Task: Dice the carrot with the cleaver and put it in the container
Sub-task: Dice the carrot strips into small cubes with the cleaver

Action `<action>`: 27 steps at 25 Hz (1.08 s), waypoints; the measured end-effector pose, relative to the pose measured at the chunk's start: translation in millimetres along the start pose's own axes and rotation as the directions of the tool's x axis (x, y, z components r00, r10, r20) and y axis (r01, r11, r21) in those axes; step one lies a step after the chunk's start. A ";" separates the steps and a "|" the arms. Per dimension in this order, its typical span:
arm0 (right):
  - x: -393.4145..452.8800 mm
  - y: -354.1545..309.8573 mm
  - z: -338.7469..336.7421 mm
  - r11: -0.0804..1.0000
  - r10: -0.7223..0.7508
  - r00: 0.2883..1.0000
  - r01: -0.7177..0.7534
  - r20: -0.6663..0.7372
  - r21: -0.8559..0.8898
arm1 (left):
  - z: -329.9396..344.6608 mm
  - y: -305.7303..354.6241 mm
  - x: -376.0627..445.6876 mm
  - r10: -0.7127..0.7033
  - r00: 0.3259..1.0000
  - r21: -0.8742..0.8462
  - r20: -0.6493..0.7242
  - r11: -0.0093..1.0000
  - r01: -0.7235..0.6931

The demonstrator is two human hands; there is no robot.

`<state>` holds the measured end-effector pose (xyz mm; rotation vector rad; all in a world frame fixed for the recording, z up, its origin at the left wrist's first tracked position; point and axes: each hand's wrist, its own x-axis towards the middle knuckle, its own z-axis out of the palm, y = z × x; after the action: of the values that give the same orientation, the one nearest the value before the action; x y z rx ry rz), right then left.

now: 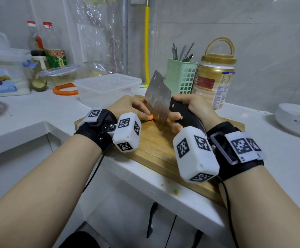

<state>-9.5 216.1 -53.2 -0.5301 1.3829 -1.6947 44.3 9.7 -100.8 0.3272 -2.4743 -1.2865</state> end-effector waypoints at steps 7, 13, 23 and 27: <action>-3.1 -0.1 3.4 0.998 -0.023 1.000 0.023 0.006 -0.061 | 0.9 -3.1 1.2 0.000 1.000 -0.009 -0.004 1.000 0.000; -6.0 0.1 6.6 0.997 -0.025 1.000 0.026 0.008 -0.068 | 0.3 -3.6 1.8 0.013 1.000 0.006 0.001 1.000 -0.013; -6.2 0.3 8.4 0.997 -0.021 1.000 0.020 -0.010 -0.075 | 0.9 -1.6 0.3 0.001 1.000 0.011 -0.001 1.000 -0.001; -5.5 -1.1 9.5 0.993 -0.017 1.000 0.014 -0.026 -0.119 | 0.7 0.4 -1.0 0.015 1.000 0.013 0.000 1.000 -0.015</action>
<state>0.4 215.3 -48.3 -0.5874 1.5095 -1.6450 44.9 10.8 -101.1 0.3105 -2.4819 -1.2646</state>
